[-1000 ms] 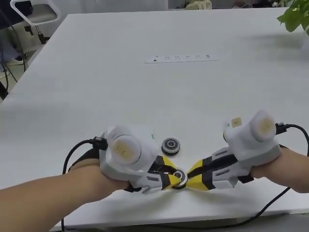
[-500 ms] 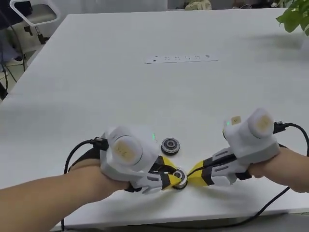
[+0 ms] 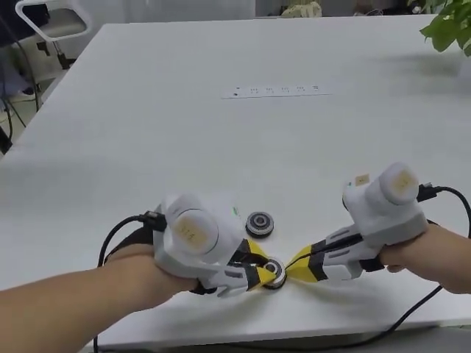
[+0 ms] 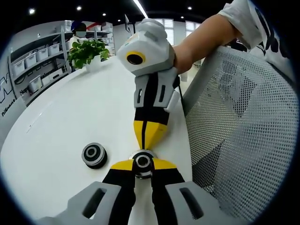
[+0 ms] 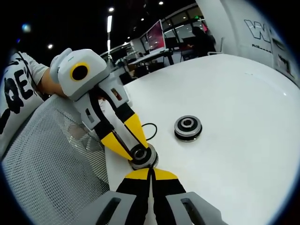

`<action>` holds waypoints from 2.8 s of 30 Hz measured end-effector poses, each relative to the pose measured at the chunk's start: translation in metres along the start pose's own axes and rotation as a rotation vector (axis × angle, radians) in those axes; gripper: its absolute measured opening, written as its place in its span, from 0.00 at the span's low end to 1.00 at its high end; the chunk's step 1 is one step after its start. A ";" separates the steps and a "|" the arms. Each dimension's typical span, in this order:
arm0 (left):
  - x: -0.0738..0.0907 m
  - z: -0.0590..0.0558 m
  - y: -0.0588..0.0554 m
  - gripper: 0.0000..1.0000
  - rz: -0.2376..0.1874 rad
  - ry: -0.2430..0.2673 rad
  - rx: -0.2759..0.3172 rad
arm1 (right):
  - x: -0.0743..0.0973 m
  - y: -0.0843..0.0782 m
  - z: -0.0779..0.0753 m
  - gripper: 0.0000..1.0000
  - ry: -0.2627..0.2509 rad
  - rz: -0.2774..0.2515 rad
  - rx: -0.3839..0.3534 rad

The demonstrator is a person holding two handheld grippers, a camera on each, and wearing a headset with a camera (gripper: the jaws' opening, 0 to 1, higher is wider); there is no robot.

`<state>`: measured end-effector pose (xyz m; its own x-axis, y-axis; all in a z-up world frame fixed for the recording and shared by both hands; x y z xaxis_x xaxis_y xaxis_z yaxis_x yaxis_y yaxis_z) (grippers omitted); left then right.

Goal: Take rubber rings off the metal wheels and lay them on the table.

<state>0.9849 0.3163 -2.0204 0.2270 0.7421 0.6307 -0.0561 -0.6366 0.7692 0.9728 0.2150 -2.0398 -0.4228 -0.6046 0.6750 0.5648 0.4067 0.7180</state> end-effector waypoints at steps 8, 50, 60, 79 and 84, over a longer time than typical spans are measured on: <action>0.000 0.000 0.000 0.08 0.003 0.002 0.001 | 0.000 0.001 -0.002 0.00 -0.002 -0.001 -0.033; 0.000 0.000 0.002 0.08 0.035 0.015 -0.001 | 0.006 0.013 0.001 0.00 0.011 -0.050 -0.109; 0.000 0.000 0.002 0.08 0.034 0.014 0.001 | 0.005 0.015 0.006 0.00 0.017 -0.052 -0.086; 0.000 0.000 0.001 0.08 0.034 0.014 0.003 | 0.002 0.016 0.009 0.00 0.025 -0.063 -0.059; 0.000 0.000 0.001 0.08 0.034 0.014 0.003 | 0.002 0.017 0.011 0.00 0.033 -0.067 -0.044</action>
<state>0.9846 0.3153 -2.0195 0.2117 0.7228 0.6579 -0.0606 -0.6621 0.7469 0.9735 0.2282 -2.0247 -0.4375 -0.6518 0.6195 0.5671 0.3347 0.7526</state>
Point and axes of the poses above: the centre of the closed fingertips' face, and the gripper's own axes: x roughly backward along the fingers, z roughly to its left, y roughly out of its top, the point moved 6 cm from there along x, roughly backward along the fingers, and after that the axes turned 15 degrees about -y, right-handed, at the moved point
